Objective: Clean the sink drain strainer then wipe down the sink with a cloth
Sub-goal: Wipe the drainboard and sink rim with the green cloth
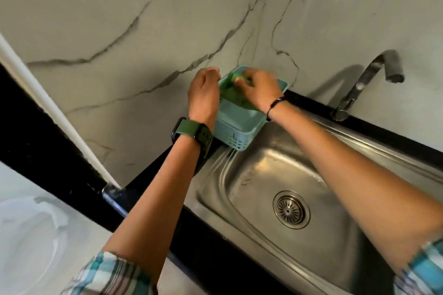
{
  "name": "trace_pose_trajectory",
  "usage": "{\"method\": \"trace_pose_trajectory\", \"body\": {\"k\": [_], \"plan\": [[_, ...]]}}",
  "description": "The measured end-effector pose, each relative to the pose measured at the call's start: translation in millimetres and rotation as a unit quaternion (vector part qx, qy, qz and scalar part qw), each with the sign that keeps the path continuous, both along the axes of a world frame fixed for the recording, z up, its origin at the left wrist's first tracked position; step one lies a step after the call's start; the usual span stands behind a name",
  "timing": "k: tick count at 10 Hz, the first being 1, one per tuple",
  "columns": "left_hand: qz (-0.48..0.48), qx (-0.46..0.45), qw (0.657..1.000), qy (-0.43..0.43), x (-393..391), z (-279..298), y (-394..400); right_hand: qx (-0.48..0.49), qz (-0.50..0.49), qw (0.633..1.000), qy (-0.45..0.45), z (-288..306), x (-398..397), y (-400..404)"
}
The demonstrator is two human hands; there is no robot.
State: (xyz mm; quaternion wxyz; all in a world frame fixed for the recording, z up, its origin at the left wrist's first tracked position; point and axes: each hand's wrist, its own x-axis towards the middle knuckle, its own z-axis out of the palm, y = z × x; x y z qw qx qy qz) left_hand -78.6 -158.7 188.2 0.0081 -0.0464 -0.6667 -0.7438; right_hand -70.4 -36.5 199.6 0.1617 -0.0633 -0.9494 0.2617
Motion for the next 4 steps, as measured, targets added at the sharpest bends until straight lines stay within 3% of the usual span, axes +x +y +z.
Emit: {"method": "trace_pose_trajectory", "body": {"k": [1, 2, 4], "plan": [[-0.008, -0.036, 0.999, 0.007, -18, 1, 4, 0.133, 0.088, 0.979, -0.130, -20, -20, -7], [-0.008, -0.059, 0.998, 0.023, -27, -5, 5, 0.144, 0.122, 0.955, -0.227, -33, -18, -12], [-0.028, -0.125, 0.990, 0.060, -28, -2, 26, 0.091, 0.058, 0.987, -0.121, 3, 8, 31]]}}
